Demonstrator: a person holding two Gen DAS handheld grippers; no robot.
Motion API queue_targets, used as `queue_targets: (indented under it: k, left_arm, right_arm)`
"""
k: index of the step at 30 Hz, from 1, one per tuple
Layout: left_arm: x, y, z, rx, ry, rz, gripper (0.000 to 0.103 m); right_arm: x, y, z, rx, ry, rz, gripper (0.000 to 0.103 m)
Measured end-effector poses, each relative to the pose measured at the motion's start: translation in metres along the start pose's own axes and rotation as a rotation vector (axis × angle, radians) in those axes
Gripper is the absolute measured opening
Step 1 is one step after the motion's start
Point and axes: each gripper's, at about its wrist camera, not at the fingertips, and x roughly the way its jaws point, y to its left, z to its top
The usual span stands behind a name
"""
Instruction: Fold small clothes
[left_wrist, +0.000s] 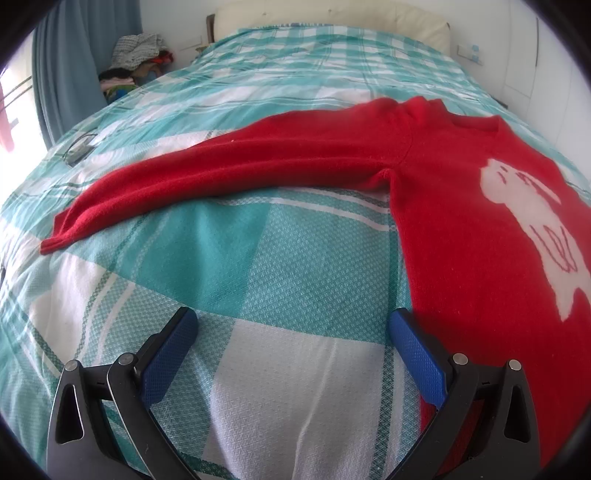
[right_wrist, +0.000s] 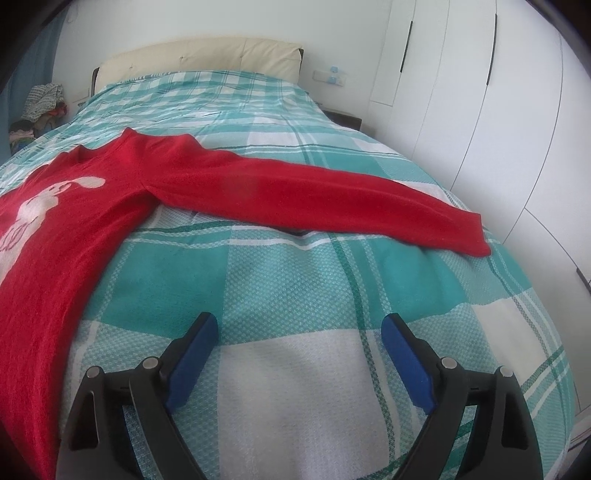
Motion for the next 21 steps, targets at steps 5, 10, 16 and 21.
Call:
queue_targets:
  k: [5, 10, 16, 21]
  left_arm:
    - [0.000, 0.000, -0.001, -0.002, -0.007, -0.002, 0.103]
    - [0.000, 0.002, -0.001, -0.011, -0.012, -0.014, 0.102]
    - [0.001, 0.001, 0.000, -0.007, -0.009, -0.007, 0.103]
    - [0.001, -0.001, 0.000, 0.001, -0.003, 0.009, 0.103]
  right_arm:
    - [0.000, -0.002, 0.000, 0.010, 0.004, 0.014, 0.090]
    - [0.002, -0.007, 0.000, 0.031, 0.006, 0.045, 0.090]
    - [0.003, -0.010, 0.000, 0.046, 0.007, 0.063, 0.090]
    - [0.002, -0.010, 0.000, 0.051, 0.007, 0.069, 0.090]
